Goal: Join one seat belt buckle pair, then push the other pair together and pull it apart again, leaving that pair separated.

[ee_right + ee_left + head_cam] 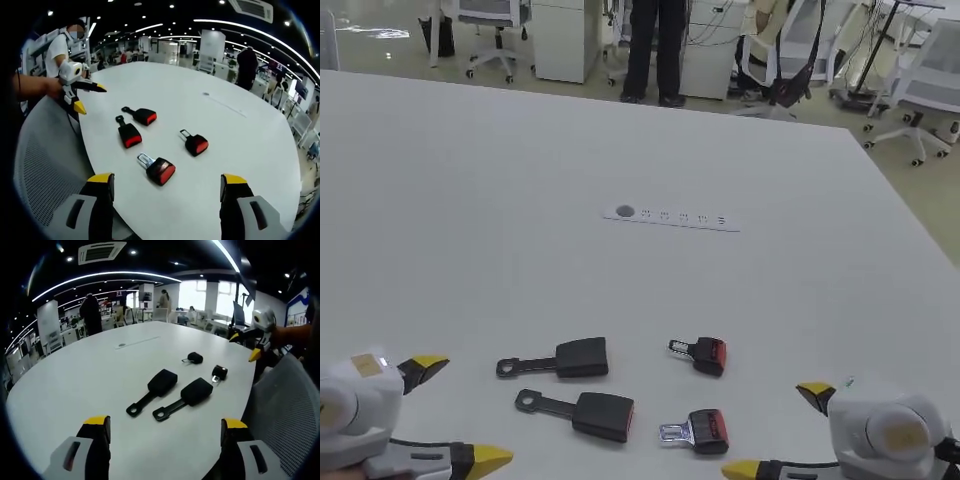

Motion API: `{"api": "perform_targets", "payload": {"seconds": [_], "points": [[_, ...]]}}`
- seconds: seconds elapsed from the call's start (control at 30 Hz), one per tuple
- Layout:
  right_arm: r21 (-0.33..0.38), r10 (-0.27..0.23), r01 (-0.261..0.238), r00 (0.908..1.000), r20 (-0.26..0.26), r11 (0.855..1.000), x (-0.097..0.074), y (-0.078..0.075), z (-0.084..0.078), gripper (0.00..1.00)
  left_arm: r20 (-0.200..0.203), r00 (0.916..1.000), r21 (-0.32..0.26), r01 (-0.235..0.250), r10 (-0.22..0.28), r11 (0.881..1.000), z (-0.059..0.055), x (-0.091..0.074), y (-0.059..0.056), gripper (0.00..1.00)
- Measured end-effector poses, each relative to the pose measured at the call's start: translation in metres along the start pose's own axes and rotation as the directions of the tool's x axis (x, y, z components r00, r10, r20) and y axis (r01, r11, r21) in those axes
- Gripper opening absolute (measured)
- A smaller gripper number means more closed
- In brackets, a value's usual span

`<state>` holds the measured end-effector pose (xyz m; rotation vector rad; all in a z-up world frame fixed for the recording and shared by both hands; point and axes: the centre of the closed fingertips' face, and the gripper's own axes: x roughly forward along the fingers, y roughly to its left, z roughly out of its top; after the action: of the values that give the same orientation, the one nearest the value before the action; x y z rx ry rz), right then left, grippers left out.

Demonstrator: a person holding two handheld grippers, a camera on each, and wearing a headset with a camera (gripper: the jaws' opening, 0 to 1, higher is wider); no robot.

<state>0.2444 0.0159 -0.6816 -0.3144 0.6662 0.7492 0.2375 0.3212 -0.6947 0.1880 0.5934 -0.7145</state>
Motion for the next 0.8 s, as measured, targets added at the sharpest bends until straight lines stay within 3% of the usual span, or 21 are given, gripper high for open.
{"api": "perform_targets", "payload": {"seconds": [0.3, 0.5, 0.73, 0.8], "points": [[-0.031, 0.010, -0.010, 0.9998, -0.015, 0.999, 0.002, -0.001, -0.006, 0.82, -0.001, 1.0000, 0.029, 0.009, -0.009, 1.000, 0.002, -0.001, -0.003, 0.87], [-0.037, 0.019, -0.019, 0.9998, -0.004, 0.999, 0.004, -0.001, -0.003, 0.79, -0.041, 0.9978, 0.067, 0.055, -0.052, 0.996, -0.005, 0.002, -0.010, 0.81], [-0.054, 0.033, -0.033, 0.9994, -0.011, 0.998, 0.004, -0.001, -0.003, 0.76, -0.085, 0.9930, 0.111, 0.091, -0.081, 0.990, -0.011, 0.004, -0.012, 0.76], [-0.048, 0.037, -0.038, 0.9992, -0.014, 0.998, 0.004, -0.001, -0.003, 0.68, -0.100, 0.9915, 0.119, 0.096, -0.084, 0.988, -0.012, 0.004, -0.010, 0.74]]}}
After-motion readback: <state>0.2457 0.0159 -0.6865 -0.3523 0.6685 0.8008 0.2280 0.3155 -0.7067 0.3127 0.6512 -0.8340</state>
